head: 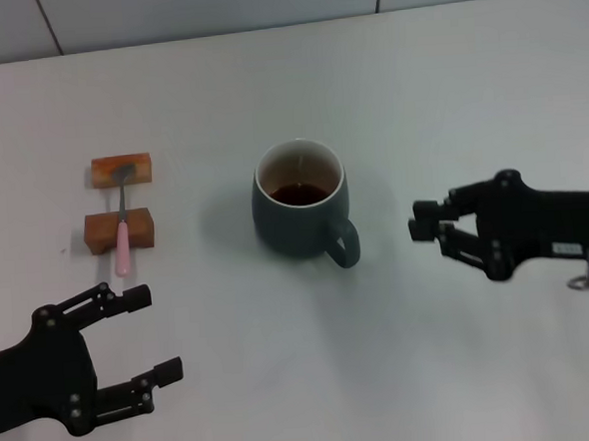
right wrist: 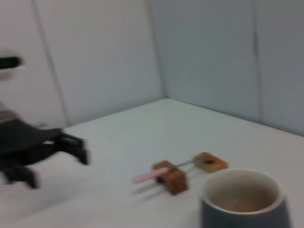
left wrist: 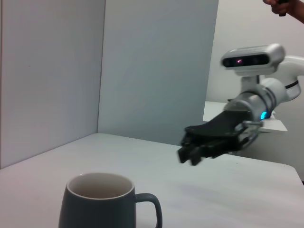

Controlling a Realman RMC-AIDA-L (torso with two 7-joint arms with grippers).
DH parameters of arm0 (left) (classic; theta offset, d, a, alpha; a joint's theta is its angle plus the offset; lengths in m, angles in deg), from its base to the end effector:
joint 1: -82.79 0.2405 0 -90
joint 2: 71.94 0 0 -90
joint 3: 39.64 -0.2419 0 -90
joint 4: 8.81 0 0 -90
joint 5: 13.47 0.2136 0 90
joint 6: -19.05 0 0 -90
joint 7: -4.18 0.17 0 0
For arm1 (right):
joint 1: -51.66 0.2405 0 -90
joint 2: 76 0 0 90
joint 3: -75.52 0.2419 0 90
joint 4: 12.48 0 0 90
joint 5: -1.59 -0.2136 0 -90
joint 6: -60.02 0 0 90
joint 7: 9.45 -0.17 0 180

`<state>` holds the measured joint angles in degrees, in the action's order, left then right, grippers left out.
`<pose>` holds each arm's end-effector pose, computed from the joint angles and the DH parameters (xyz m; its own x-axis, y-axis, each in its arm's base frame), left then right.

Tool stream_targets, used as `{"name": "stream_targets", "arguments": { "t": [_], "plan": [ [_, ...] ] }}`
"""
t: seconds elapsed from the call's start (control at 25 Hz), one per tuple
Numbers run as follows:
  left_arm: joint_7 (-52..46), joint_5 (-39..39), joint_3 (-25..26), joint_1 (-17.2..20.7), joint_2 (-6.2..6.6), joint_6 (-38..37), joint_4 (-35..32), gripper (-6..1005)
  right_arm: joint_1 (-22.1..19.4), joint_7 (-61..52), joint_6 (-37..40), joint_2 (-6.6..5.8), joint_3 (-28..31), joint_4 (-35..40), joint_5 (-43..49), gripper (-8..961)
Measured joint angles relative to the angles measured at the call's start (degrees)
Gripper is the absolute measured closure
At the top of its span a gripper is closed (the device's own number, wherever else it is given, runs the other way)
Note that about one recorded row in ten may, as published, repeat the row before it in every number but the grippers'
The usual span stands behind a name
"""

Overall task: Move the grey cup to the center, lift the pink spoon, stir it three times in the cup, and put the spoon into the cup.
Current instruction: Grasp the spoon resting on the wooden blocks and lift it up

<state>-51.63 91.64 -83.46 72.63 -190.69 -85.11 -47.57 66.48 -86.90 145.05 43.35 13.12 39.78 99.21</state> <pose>-0.2916 0.2211 -0.0030 0.7873 0.1374 0.6011 0.3136 -0.9286 -0.1984 0.2450 0.2982 -0.0176 0.8374 -0.2339 -0.4940 -0.3737 -0.9046 -0.2051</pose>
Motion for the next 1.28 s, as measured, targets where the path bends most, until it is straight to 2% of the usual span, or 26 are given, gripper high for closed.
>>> {"name": "stream_targets", "arguments": {
  "t": [0.08,0.2,0.44,0.6,0.64,0.72,0.76,0.8,0.84,0.96,1.0,1.04,1.16,1.28],
  "plan": [
    [0.00,0.00,0.06,-0.06,-0.02,0.04,0.00,214,-1.95,-0.74,2.64,0.11,0.43,2.79,0.06,872],
    [0.00,0.00,0.20,-0.07,-0.04,0.11,0.01,215,-4.92,-2.36,5.21,0.21,2.21,7.43,-0.39,677],
    [0.00,-0.82,0.32,0.39,-0.15,0.92,0.97,217,-7.50,-5.52,13.35,0.30,11.23,12.57,-0.52,553],
    [0.00,-3.57,0.34,0.64,-0.11,2.30,3.44,218,-8.00,-6.28,15.96,0.29,15.28,13.79,-0.52,470],
    [0.20,-6.65,0.38,0.73,-0.08,3.52,6.98,218,-8.03,-6.28,16.14,0.29,15.69,13.79,-0.52,449],
    [0.38,-7.70,0.45,0.70,-0.07,3.99,8.63,219,-8.04,-6.27,16.20,0.29,15.89,13.62,-0.52,357],
    [1.03,-11.01,0.71,0.55,-0.10,5.33,13.86,219,-8.04,-6.20,16.11,0.28,15.87,13.46,-0.51,312],
    [1.03,-11.01,0.71,0.55,-0.10,5.33,13.86,220,-8.05,-6.11,15.92,0.28,15.78,13.32,-0.45,266],
    [2.06,-13.95,1.37,0.36,-0.08,5.89,18.79,220,-8.05,-6.07,15.77,0.27,15.68,13.23,-0.37,220],
    [4.30,-17.59,3.74,0.16,-0.03,5.96,26.25,221,-7.85,-5.96,15.57,0.26,15.48,13.14,-0.10,183],
    [4.30,-17.59,3.74,0.16,-0.03,5.96,26.25,221,-7.78,-5.93,15.54,0.26,15.46,13.14,-0.02,171],
    [4.58,-18.80,5.70,-0.01,-0.01,6.07,30.06,221,-7.73,-5.77,15.52,0.26,15.45,13.14,0.01,159],
    [4.55,-19.49,9.39,-0.59,0.00,6.18,36.77,222,-7.72,-4.51,15.50,0.20,15.40,13.14,0.12,160],
    [4.56,-19.52,11.23,-1.03,-0.05,6.42,40.73,223,-7.71,-3.21,15.49,0.21,15.35,13.14,0.25,161]
  ]
}}
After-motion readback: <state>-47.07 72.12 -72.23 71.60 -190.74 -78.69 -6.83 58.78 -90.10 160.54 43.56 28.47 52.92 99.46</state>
